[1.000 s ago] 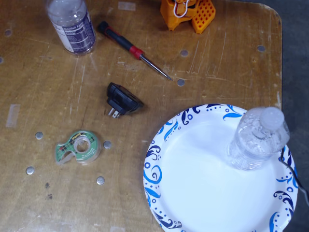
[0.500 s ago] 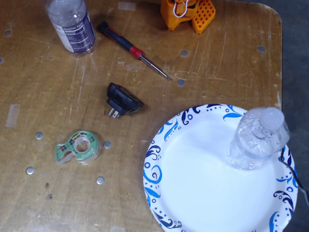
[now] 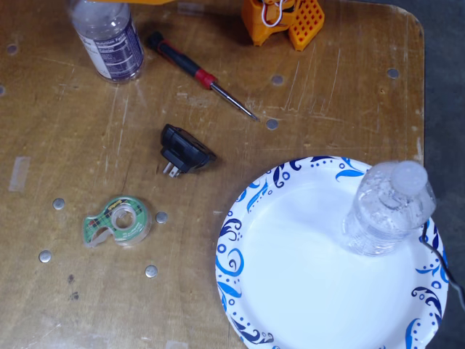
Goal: Move the bottles to the plate
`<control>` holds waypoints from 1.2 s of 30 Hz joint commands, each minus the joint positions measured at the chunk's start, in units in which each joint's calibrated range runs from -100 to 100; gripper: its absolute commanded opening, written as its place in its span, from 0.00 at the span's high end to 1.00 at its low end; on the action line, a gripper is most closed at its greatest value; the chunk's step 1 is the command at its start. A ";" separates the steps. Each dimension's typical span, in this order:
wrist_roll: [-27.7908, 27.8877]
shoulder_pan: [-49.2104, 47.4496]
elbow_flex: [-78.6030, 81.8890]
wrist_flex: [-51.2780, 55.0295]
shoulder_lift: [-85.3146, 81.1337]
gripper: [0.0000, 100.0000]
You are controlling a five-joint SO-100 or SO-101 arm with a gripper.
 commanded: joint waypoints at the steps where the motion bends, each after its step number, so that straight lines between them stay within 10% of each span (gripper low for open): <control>1: -0.15 -0.49 -1.03 -2.91 2.06 0.60; 36: -1.09 4.58 -10.22 -10.22 18.93 0.69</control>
